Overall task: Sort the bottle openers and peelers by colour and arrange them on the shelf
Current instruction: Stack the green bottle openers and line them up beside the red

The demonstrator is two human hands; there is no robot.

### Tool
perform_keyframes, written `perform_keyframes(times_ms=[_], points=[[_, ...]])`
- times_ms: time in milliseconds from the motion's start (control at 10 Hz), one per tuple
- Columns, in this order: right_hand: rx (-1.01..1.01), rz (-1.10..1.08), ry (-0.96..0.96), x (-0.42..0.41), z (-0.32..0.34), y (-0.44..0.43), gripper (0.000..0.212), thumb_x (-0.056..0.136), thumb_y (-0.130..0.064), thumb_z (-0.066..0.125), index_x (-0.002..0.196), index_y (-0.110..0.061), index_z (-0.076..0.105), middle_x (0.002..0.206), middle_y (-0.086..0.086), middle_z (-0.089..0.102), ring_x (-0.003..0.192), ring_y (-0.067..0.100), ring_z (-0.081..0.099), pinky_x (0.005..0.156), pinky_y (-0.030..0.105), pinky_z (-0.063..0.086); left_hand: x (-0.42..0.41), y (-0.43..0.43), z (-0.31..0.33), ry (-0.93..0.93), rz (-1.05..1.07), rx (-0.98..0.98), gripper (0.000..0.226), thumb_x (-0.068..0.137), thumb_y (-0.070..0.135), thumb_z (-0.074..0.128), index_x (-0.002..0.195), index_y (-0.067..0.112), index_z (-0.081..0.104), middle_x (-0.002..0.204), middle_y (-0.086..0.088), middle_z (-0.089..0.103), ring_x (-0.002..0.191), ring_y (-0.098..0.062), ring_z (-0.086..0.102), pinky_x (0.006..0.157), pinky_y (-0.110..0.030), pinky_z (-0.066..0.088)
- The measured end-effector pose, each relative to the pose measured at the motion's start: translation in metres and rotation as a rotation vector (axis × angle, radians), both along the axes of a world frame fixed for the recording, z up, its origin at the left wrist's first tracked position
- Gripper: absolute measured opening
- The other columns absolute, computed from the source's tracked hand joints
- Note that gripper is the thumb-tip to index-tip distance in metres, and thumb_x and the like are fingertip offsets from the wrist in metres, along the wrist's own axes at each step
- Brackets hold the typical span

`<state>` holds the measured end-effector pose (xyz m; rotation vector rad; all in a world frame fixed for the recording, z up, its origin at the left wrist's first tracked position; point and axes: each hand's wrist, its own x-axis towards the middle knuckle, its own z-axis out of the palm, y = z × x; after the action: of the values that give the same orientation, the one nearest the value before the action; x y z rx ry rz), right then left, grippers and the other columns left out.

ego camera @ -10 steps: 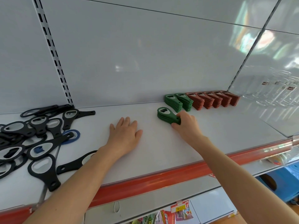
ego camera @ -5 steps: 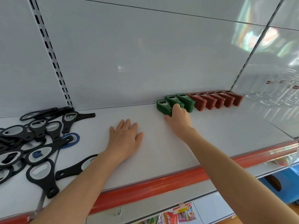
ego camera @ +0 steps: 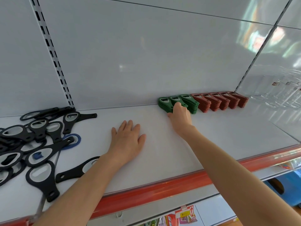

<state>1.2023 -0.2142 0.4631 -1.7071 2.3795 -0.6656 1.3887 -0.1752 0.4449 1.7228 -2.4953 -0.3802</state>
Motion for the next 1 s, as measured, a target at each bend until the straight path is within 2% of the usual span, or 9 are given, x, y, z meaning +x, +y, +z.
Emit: perform_keyframes(times_ms=[100, 200, 300, 400, 600, 800, 1000], points=[[-0.010, 0.000, 0.002, 0.001, -0.001, -0.003, 0.023, 0.093, -0.012, 0.053, 0.087, -0.005, 0.032, 0.070, 0.004, 0.039, 0.090, 0.032, 0.050, 0.068, 0.031, 0.029, 0.000, 0.000, 0.001, 0.000, 0.001, -0.002, 0.051, 0.099, 0.040, 0.023, 0.145, 0.018, 0.020, 0.156, -0.007, 0.006, 0.143, -0.023, 0.000, 0.113, -0.047, 0.005], [-0.007, -0.002, -0.020, 0.000, -0.001, -0.001, 0.024, 0.092, -0.014, 0.054, 0.087, -0.005, 0.032, 0.064, 0.000, 0.032, 0.080, 0.027, 0.043, 0.066, 0.031, 0.029, 0.000, 0.000, 0.000, 0.001, 0.000, -0.001, 0.051, 0.099, 0.040, 0.023, 0.145, 0.018, 0.020, 0.156, -0.007, 0.006, 0.143, -0.023, 0.000, 0.113, -0.047, 0.005], [-0.045, 0.014, -0.069, 0.000, 0.002, 0.004, 0.023, 0.091, -0.023, 0.054, 0.096, -0.004, 0.041, 0.077, 0.010, 0.049, 0.083, 0.030, 0.046, 0.067, 0.033, 0.035, 0.000, 0.000, 0.000, 0.003, 0.000, -0.003, 0.051, 0.098, 0.040, 0.023, 0.145, 0.018, 0.020, 0.156, -0.007, 0.006, 0.143, -0.023, 0.000, 0.113, -0.047, 0.005], [-0.125, 0.036, -0.099, -0.001, 0.001, 0.009, 0.031, 0.094, -0.024, 0.049, 0.115, -0.001, 0.051, 0.101, 0.018, 0.062, 0.095, 0.034, 0.054, 0.079, 0.038, 0.043, 0.000, 0.000, 0.000, 0.005, 0.001, -0.004, 0.051, 0.098, 0.040, 0.023, 0.145, 0.019, 0.020, 0.156, -0.007, 0.006, 0.143, -0.023, 0.001, 0.113, -0.047, 0.005], [-0.141, 0.047, -0.113, -0.004, 0.000, 0.012, 0.032, 0.093, -0.018, 0.049, 0.121, -0.002, 0.051, 0.108, 0.018, 0.062, 0.101, 0.035, 0.054, 0.084, 0.040, 0.045, 0.000, 0.000, -0.001, 0.004, 0.003, -0.012, 0.051, 0.098, 0.040, 0.024, 0.144, 0.019, 0.022, 0.156, -0.007, 0.008, 0.143, -0.023, 0.002, 0.113, -0.047, 0.006], [-0.090, 0.088, -0.034, -0.005, -0.004, 0.011, 0.031, 0.091, -0.009, 0.052, 0.121, 0.001, 0.046, 0.114, 0.020, 0.058, 0.103, 0.037, 0.052, 0.086, 0.044, 0.044, 0.000, -0.001, -0.001, 0.004, 0.002, -0.010, 0.051, 0.098, 0.041, 0.023, 0.144, 0.019, 0.021, 0.156, -0.006, 0.008, 0.143, -0.023, 0.002, 0.113, -0.047, 0.006], [-0.089, 0.090, -0.028, -0.007, -0.005, 0.009, 0.032, 0.091, -0.010, 0.052, 0.120, 0.001, 0.046, 0.112, 0.021, 0.058, 0.102, 0.037, 0.052, 0.085, 0.044, 0.045, 0.000, 0.000, -0.001, 0.014, 0.003, -0.012, 0.050, 0.098, 0.041, 0.024, 0.144, 0.019, 0.023, 0.156, -0.006, 0.008, 0.143, -0.023, 0.002, 0.113, -0.047, 0.006]])
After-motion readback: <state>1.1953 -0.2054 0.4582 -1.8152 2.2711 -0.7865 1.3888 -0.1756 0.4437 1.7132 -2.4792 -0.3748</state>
